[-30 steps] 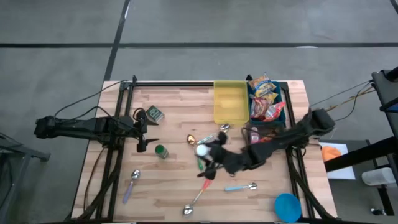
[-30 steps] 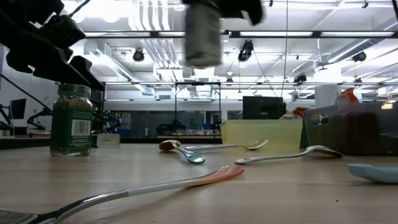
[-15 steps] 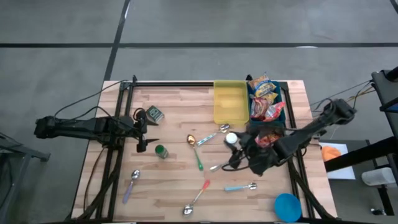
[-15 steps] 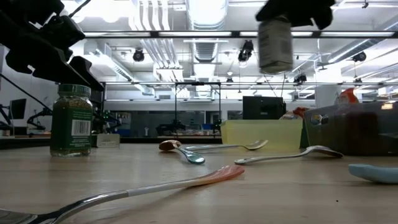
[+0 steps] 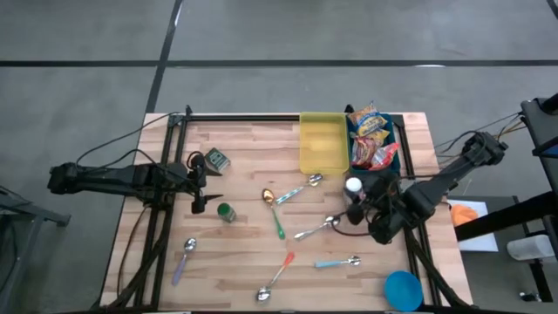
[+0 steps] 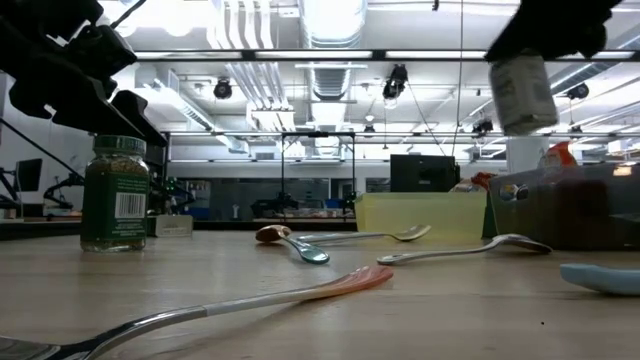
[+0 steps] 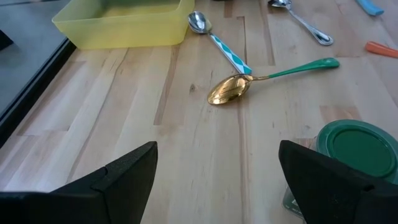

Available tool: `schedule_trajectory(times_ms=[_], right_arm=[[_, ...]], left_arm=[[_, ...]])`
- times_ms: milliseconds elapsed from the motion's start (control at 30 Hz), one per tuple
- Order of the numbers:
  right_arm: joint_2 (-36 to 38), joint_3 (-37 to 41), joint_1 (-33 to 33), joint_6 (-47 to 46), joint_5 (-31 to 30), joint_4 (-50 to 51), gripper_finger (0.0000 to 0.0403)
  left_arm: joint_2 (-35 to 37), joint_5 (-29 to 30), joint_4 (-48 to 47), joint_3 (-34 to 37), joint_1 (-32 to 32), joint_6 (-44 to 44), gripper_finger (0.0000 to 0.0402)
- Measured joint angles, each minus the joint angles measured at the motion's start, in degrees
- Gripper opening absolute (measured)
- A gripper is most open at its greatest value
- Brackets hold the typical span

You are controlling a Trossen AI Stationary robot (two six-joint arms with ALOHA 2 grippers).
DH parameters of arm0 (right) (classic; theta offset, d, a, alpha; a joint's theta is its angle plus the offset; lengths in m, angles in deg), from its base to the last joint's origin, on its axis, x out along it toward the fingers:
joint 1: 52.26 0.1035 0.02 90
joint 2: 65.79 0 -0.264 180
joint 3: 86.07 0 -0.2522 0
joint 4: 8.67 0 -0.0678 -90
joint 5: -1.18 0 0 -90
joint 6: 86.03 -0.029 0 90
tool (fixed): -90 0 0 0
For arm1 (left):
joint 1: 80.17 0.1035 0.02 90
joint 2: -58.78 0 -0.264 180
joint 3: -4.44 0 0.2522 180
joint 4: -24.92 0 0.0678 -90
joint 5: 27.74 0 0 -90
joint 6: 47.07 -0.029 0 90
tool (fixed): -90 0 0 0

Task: Pick & Place Food Item
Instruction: Put the white seasoning bottle into the black bin

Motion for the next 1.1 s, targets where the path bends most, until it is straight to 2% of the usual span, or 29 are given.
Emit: schedule_trajectory(times_ms=[267,500,667,867,1100], right_arm=[[1.3,-0.1,0.1,-18.4,5.7,19.4,0.0201],[-0.5,2.6,0.1,-36.6,6.6,29.8,0.0201],[-1.6,7.6,0.0,-48.1,7.1,32.6,0.0201],[-2.7,12.3,-0.1,-56.3,7.3,32.5,0.0201],[-6.5,12.4,-1.6,-57.9,6.6,32.4,0.0201]], left_arm=[[0.0,0.0,0.0,0.0,0.0,0.0,0.0340],[0.0,0.0,0.0,0.0,0.0,0.0,0.0340],[0.0,0.0,0.0,0.0,0.0,0.0,0.0340],[0.0,0.0,0.0,0.0,0.0,0.0,0.0340],[0.0,0.0,0.0,0.0,0.0,0.0,0.0340]])
